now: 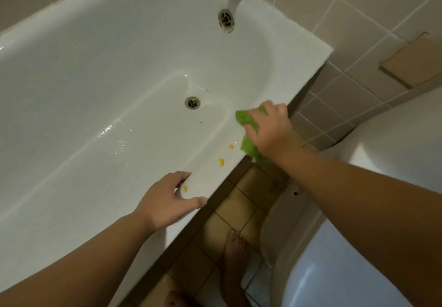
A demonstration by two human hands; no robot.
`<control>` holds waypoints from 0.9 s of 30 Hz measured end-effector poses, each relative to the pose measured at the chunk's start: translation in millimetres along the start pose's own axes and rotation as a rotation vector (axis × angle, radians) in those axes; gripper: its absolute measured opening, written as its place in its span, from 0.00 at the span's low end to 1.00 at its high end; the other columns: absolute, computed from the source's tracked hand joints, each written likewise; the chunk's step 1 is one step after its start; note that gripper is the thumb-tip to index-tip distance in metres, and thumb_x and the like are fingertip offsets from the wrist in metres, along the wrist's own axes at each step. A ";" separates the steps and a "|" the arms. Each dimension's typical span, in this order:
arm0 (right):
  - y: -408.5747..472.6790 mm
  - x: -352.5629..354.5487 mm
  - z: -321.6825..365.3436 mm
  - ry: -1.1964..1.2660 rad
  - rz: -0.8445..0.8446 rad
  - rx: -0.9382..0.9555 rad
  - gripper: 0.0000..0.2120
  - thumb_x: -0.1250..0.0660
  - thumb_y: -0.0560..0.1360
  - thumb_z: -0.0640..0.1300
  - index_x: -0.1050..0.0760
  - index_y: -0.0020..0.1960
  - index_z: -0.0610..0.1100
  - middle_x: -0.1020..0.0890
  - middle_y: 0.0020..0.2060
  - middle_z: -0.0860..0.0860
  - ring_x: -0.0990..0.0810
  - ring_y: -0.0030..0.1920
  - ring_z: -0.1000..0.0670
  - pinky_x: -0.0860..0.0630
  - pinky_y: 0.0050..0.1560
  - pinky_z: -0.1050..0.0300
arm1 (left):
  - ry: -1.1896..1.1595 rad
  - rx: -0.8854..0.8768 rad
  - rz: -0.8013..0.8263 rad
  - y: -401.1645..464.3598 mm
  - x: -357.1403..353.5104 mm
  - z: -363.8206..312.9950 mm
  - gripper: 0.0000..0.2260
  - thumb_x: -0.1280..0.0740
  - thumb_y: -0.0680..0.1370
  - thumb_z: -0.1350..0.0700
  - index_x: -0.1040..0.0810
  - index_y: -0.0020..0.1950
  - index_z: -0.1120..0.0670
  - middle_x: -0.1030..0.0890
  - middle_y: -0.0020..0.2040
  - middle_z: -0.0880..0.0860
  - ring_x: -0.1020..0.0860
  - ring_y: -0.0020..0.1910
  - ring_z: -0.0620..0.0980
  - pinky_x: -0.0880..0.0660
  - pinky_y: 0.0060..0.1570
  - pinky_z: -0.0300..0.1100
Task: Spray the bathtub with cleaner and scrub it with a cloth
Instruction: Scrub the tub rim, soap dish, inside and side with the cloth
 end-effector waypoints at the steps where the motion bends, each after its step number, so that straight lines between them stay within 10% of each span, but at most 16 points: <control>1: 13.5 2.0 -8.7 -0.034 -0.003 -0.102 0.18 0.40 0.80 0.56 0.21 0.60 0.47 0.24 0.55 0.44 0.28 0.53 0.39 0.30 0.47 0.50 | 0.016 -0.003 -0.006 0.3 -0.2 -0.7 0.38 0.30 0.59 0.26 0.25 0.66 0.40 0.22 0.58 0.38 0.23 0.56 0.38 0.26 0.54 0.38; 4: 27.4 0.9 4.1 -0.081 0.000 -0.223 0.16 0.39 0.81 0.56 0.23 0.61 0.48 0.26 0.57 0.46 0.31 0.55 0.41 0.31 0.46 0.51 | 0.093 -0.015 -0.020 6.6 -6.9 -8.9 0.38 0.32 0.60 0.26 0.27 0.66 0.42 0.22 0.56 0.41 0.24 0.53 0.42 0.26 0.48 0.38; 9: -4.7 -10.4 29.4 0.043 -0.005 0.187 0.14 0.37 0.77 0.52 0.18 0.51 0.43 0.22 0.45 0.45 0.27 0.44 0.42 0.29 0.43 0.49 | 0.201 0.004 -0.056 13.3 -19.2 -10.8 0.44 0.30 0.61 0.27 0.32 0.73 0.44 0.24 0.60 0.45 0.25 0.56 0.49 0.21 0.56 0.49; 13: 22.9 3.3 -10.2 -0.035 -0.045 -0.149 0.17 0.38 0.78 0.56 0.20 0.56 0.44 0.23 0.51 0.45 0.31 0.49 0.43 0.29 0.45 0.51 | 0.180 -0.009 -0.070 12.1 -17.5 -9.2 0.43 0.30 0.60 0.28 0.31 0.72 0.42 0.23 0.59 0.44 0.24 0.55 0.48 0.21 0.55 0.47; 18: -13.5 -8.2 18.7 0.033 -0.089 0.157 0.12 0.35 0.76 0.50 0.19 0.49 0.43 0.21 0.43 0.45 0.29 0.42 0.44 0.34 0.43 0.54 | 0.136 -0.022 -0.101 9.3 -16.8 -7.7 0.42 0.29 0.59 0.28 0.29 0.70 0.41 0.23 0.58 0.42 0.24 0.55 0.47 0.20 0.53 0.46; 27: 15.5 1.8 -5.3 -0.059 -0.078 -0.119 0.17 0.38 0.80 0.55 0.23 0.59 0.44 0.24 0.53 0.45 0.29 0.52 0.41 0.32 0.46 0.51 | -0.006 -0.031 -0.120 12.4 -12.6 -4.6 0.32 0.17 0.62 0.40 0.25 0.62 0.41 0.21 0.53 0.38 0.22 0.50 0.41 0.23 0.45 0.40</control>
Point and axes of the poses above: each hand's wrist, its own y-axis towards the middle knuckle, its own x-axis out of the back of the hand, z = x × y, the point moved 6 cm from there along y, towards the middle knuckle
